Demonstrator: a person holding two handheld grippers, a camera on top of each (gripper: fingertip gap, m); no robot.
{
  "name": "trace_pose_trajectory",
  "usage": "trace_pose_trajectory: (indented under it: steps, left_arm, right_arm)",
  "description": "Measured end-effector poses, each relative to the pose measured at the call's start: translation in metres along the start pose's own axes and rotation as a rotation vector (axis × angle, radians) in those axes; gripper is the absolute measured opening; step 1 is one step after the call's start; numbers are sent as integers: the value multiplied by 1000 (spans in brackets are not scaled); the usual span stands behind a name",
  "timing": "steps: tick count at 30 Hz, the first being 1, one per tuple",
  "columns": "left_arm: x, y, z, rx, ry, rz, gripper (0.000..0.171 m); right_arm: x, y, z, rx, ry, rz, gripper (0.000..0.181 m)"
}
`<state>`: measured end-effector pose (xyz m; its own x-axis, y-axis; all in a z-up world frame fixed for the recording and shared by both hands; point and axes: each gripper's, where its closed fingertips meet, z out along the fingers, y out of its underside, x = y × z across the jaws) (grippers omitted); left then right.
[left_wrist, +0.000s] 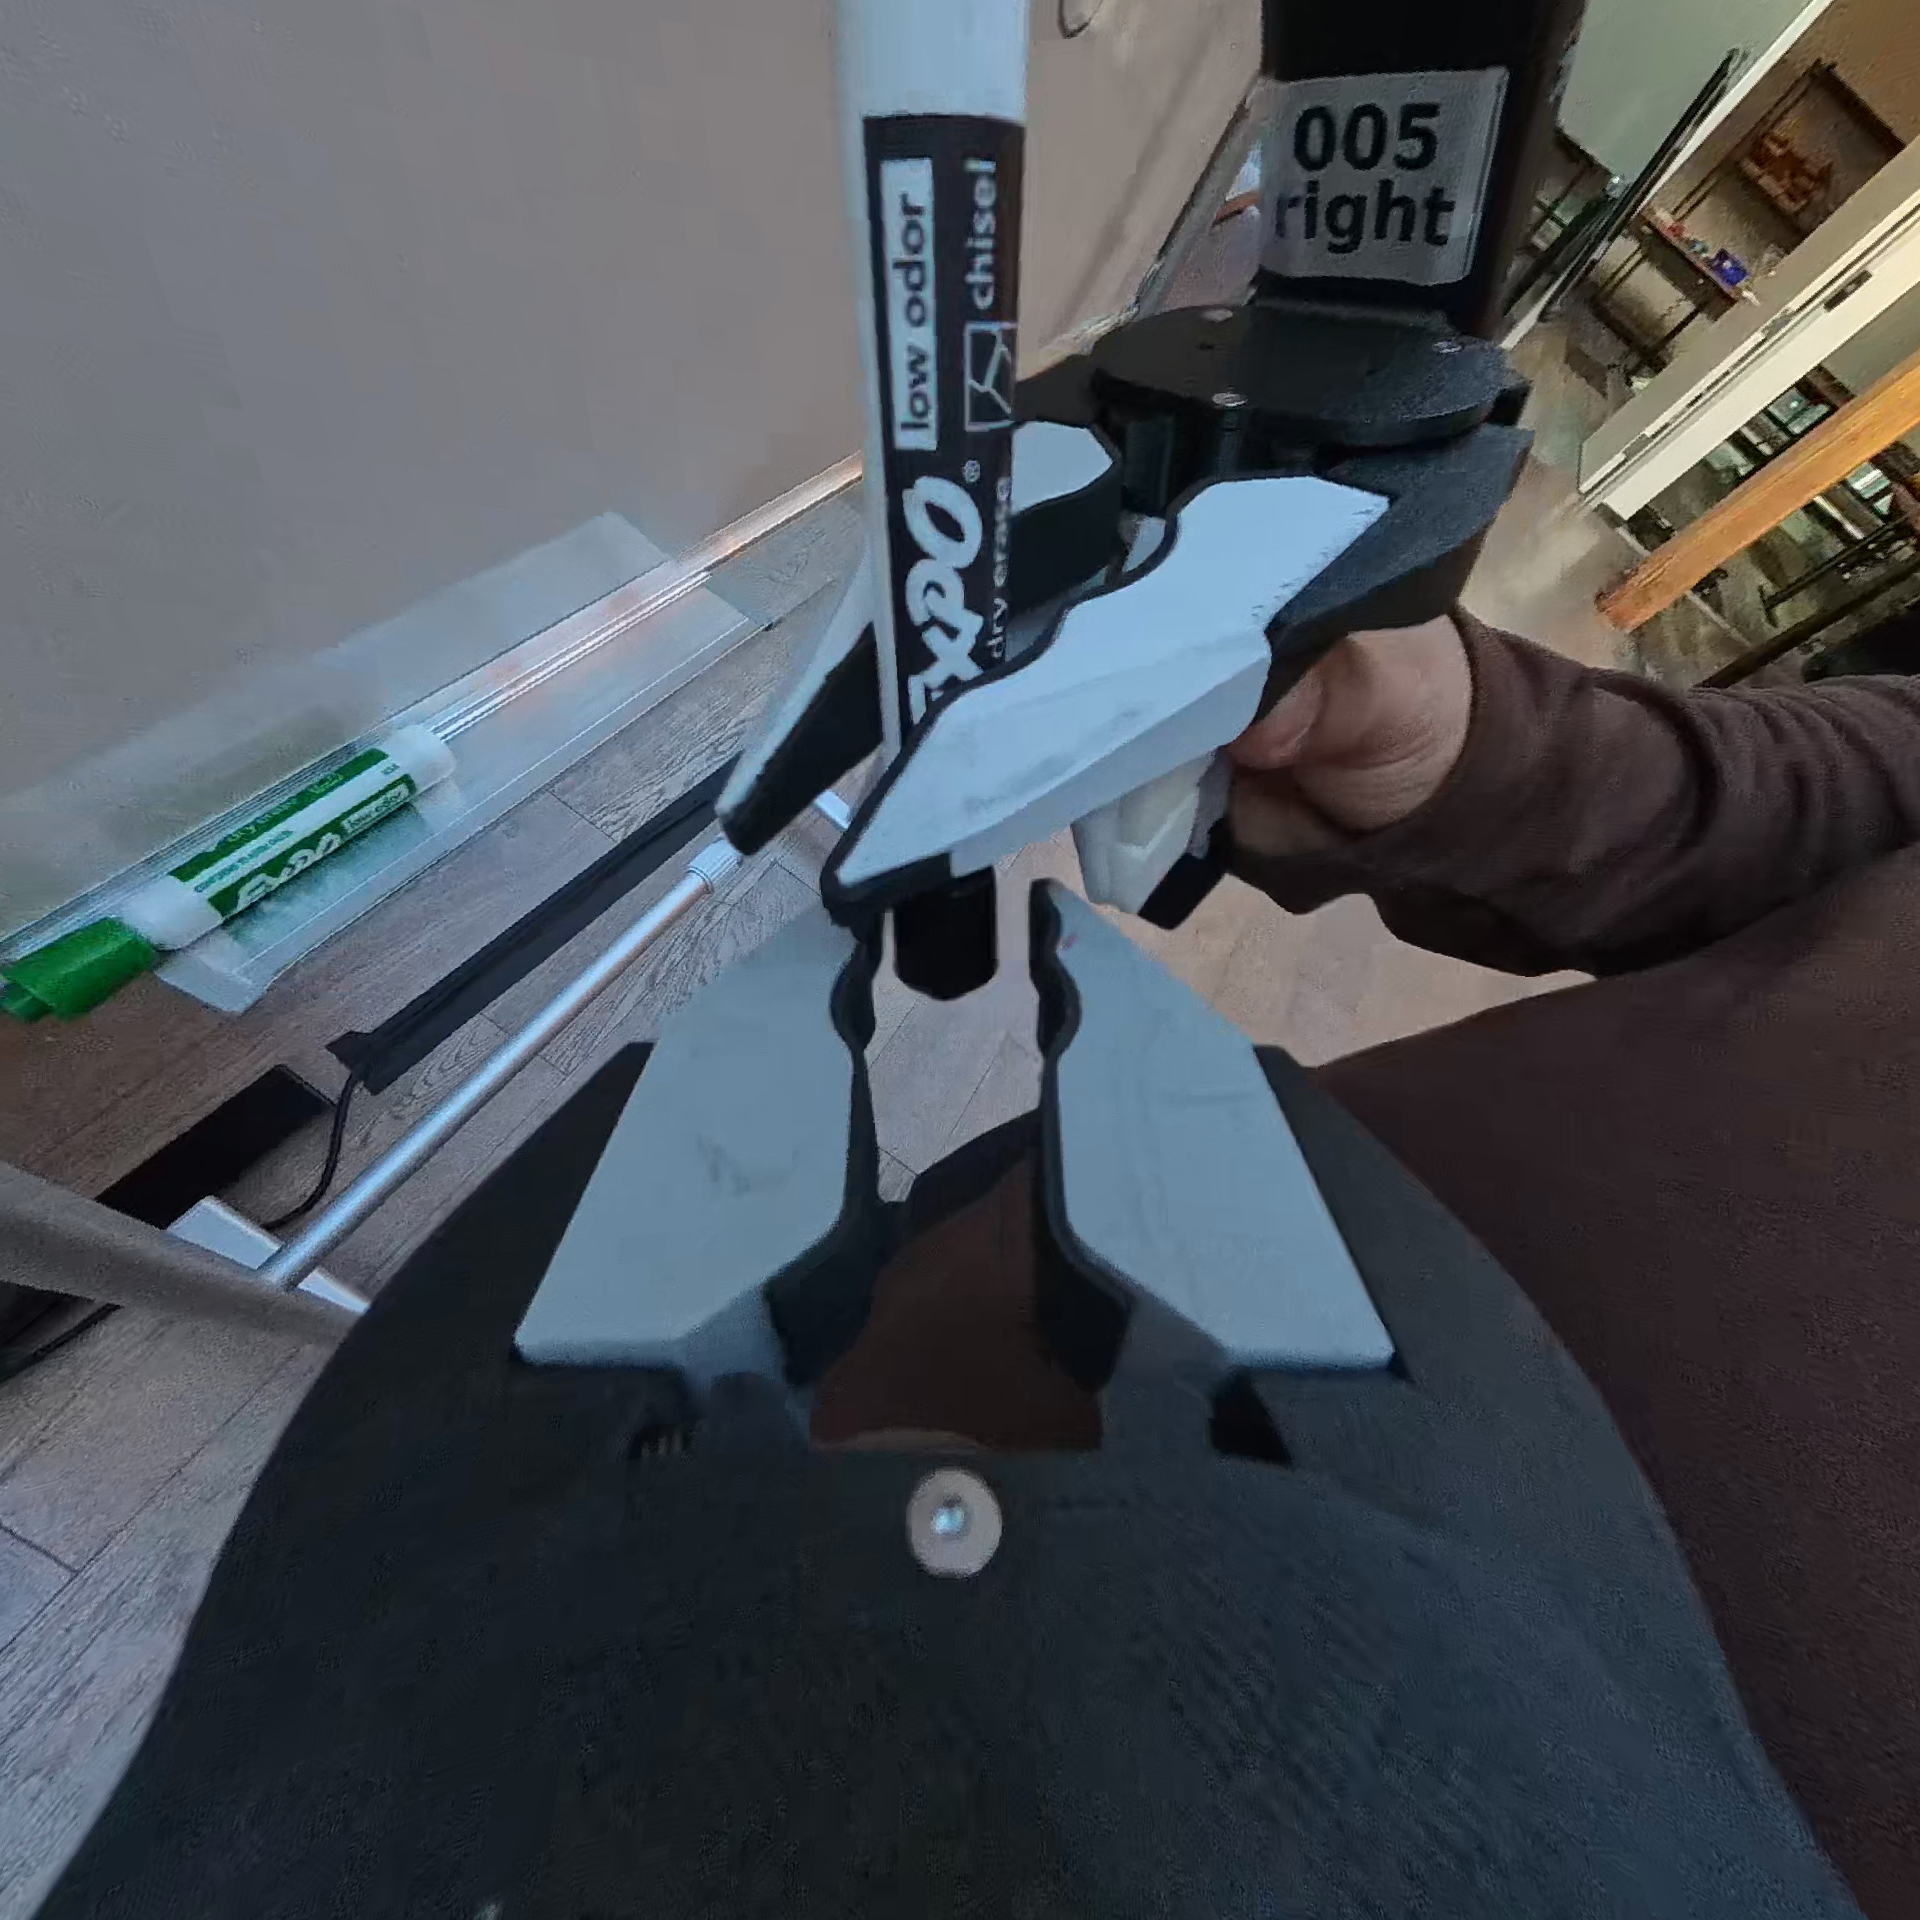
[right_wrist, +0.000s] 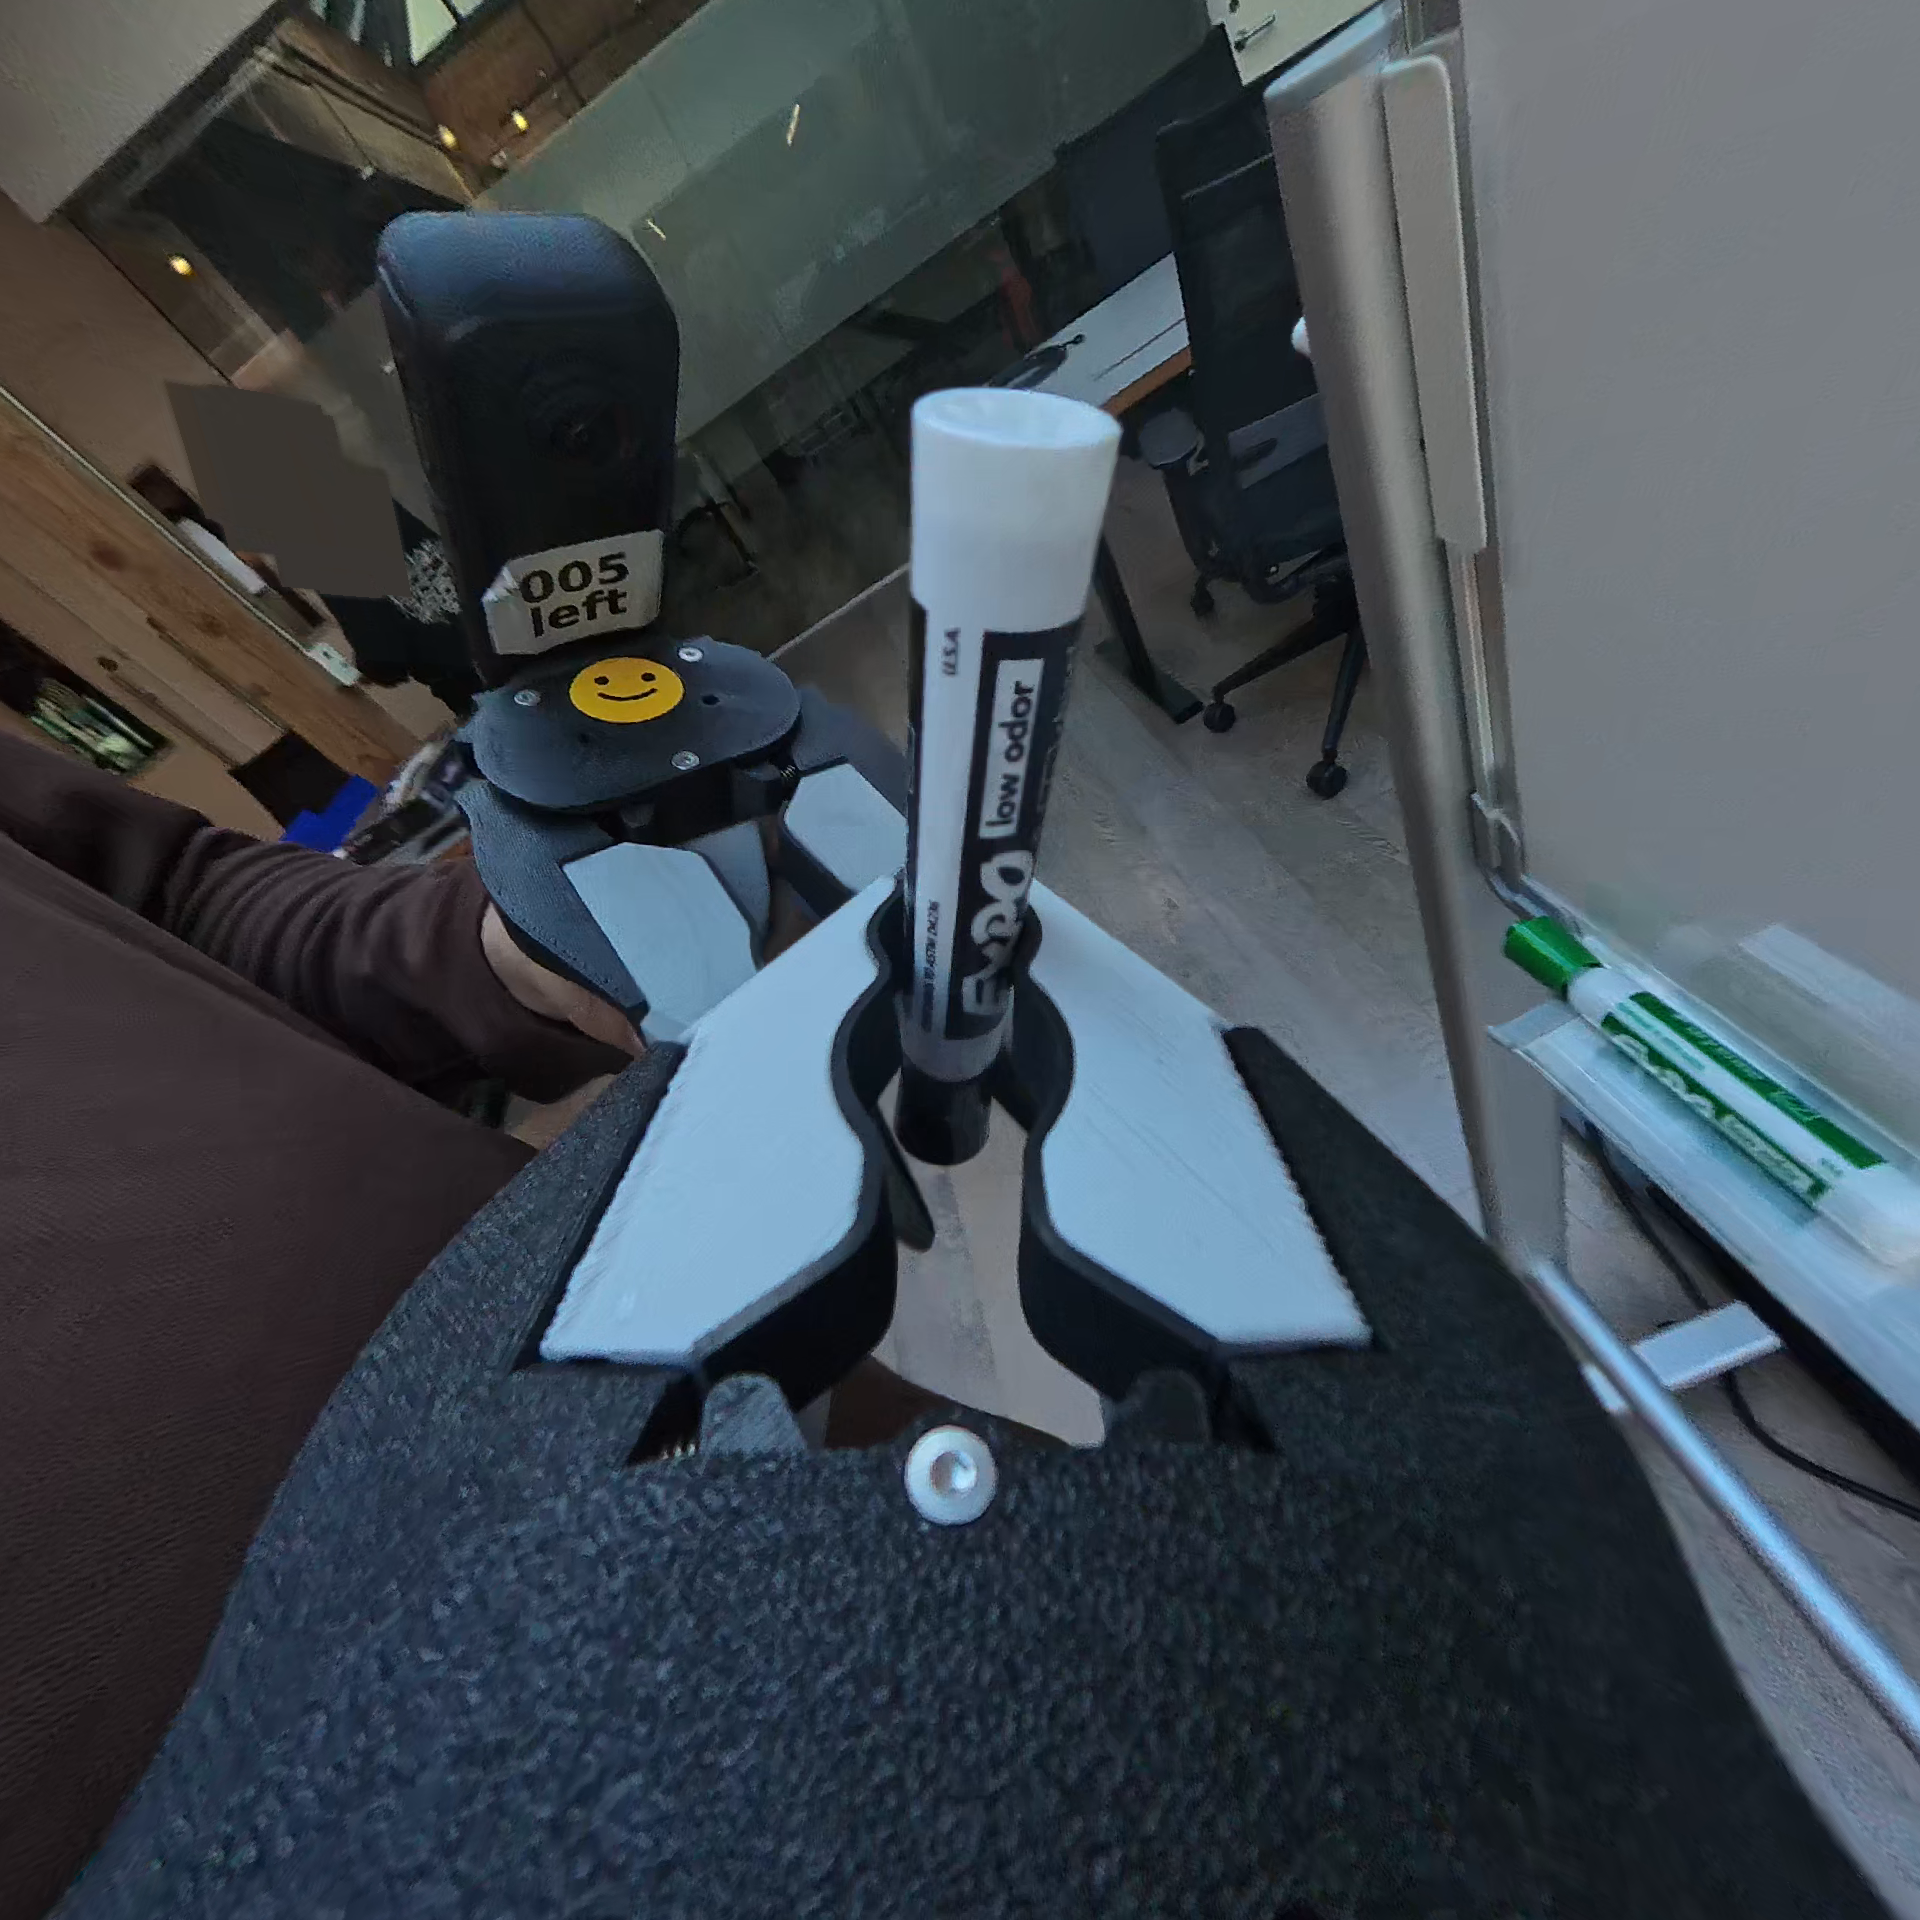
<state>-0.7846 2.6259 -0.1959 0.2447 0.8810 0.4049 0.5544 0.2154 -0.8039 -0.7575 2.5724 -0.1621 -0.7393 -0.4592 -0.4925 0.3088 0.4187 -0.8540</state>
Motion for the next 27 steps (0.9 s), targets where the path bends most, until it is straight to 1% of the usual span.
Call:
trace_pose_trajectory:
  steps: [1,2,3,6,9,11,13,15,18,21,22,23,24,26,27]
  left_arm:
    - [-1,3,2,-11,0,-11,33]
    - [0,6,3,-23,4,-4,36]
    - [1,6,3,-18,6,9,17]
    - [-8,2,-2,26,-57,30,14]
    - [-6,-4,-5,73,-48,16,13]
    - [2,-13,-5,148,37,-69,14]
    - [11,-20,-4,219,180,-229,13]
    - [18,-24,-7,249,308,-338,13]
    - [20,-20,-10,229,362,-337,13]
    - [25,-19,-17,209,499,-376,13]
    - [22,-17,-16,200,492,-366,13]
    - [21,-13,-12,185,436,-318,13]
    - [14,-10,-8,164,303,-206,13]
    - [-6,-1,-3,65,-45,166,13]
    - [-10,-1,-3,46,-143,266,12]
  right_arm:
    - [-2,-1,1,22,-28,46,13]
    - [-3,-2,3,44,-47,87,13]
    - [-3,-2,4,57,-52,112,13]
    - [0,-5,3,94,-49,147,12]
    - [-1,-14,0,158,-69,199,11]
    - [-3,-22,-4,204,-83,213,10]
    - [-5,-29,-9,236,-86,203,9]
    - [-8,-30,-11,243,-110,219,9]
    - [-12,-30,-11,248,-114,200,9]
    - [-16,-31,-12,227,-104,152,8]
    - [-13,-28,-12,208,-79,136,9]
    - [-10,-27,-12,202,-73,155,9]
    - [-7,-25,-13,205,-76,187,9]
    - [-4,-23,-15,221,-81,223,10]
    - [-5,-24,-16,231,-80,223,9]
